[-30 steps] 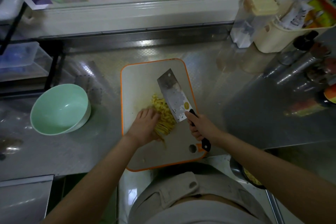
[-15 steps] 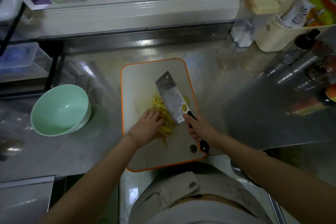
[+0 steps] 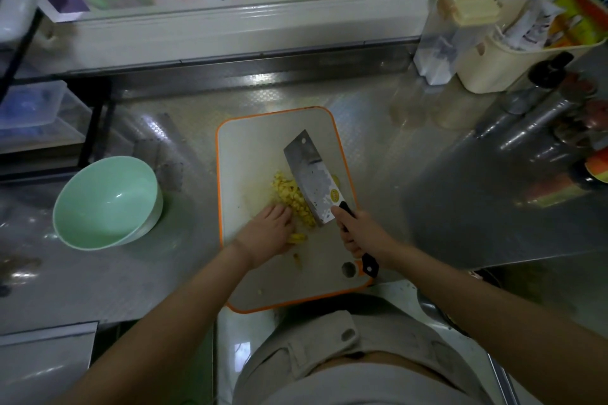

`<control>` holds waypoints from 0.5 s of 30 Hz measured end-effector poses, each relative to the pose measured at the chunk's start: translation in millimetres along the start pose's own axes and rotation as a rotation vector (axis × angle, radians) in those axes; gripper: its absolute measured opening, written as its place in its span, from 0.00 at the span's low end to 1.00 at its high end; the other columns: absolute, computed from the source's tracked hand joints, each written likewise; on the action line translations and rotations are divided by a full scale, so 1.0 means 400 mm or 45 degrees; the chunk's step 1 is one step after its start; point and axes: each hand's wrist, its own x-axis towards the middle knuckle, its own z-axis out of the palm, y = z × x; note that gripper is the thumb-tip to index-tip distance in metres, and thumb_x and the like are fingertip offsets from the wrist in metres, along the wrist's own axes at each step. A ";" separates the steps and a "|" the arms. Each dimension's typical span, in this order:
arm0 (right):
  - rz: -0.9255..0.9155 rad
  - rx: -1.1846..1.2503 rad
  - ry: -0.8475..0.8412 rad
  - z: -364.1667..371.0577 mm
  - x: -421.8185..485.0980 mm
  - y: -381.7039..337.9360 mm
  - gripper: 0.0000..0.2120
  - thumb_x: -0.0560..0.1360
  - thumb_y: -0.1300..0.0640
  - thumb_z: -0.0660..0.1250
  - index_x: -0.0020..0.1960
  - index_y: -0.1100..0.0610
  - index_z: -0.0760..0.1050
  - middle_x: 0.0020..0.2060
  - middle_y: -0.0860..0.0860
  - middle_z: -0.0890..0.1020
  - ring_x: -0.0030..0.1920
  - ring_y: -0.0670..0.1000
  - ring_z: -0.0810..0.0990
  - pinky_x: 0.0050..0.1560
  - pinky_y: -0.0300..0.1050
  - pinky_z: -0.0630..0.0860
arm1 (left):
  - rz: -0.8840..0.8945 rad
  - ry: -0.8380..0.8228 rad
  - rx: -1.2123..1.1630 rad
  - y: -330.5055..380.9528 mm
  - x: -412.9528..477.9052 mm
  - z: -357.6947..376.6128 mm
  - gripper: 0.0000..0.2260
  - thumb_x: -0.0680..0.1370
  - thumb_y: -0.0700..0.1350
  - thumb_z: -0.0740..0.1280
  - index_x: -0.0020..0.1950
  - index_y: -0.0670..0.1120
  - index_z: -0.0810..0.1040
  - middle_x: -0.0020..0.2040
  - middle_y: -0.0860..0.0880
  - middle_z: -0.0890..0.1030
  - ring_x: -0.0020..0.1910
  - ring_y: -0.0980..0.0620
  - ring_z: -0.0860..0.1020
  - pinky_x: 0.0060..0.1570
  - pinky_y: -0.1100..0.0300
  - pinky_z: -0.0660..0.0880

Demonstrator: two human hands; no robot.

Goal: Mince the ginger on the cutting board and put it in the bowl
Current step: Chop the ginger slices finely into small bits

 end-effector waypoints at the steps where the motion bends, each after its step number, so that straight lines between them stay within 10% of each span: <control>1: -0.002 0.001 0.001 -0.001 0.000 0.000 0.19 0.80 0.48 0.58 0.32 0.53 0.59 0.21 0.46 0.60 0.18 0.43 0.57 0.19 0.34 0.56 | 0.002 -0.008 0.008 0.000 0.000 -0.003 0.18 0.57 0.58 0.77 0.37 0.47 0.80 0.39 0.47 0.77 0.41 0.47 0.76 0.48 0.55 0.65; 11: -0.019 -0.056 -0.004 0.005 0.001 0.008 0.20 0.79 0.47 0.59 0.32 0.52 0.59 0.21 0.46 0.62 0.19 0.43 0.58 0.19 0.34 0.57 | -0.045 0.049 -0.008 0.006 -0.016 -0.002 0.18 0.56 0.54 0.76 0.38 0.44 0.80 0.39 0.45 0.79 0.42 0.45 0.77 0.50 0.53 0.65; 15: -0.031 -0.053 0.000 0.006 -0.001 0.006 0.19 0.80 0.48 0.59 0.33 0.53 0.61 0.23 0.48 0.62 0.19 0.43 0.59 0.18 0.34 0.58 | -0.211 0.305 -0.449 -0.008 -0.023 -0.038 0.10 0.68 0.46 0.60 0.45 0.44 0.67 0.41 0.41 0.76 0.45 0.44 0.66 0.48 0.55 0.61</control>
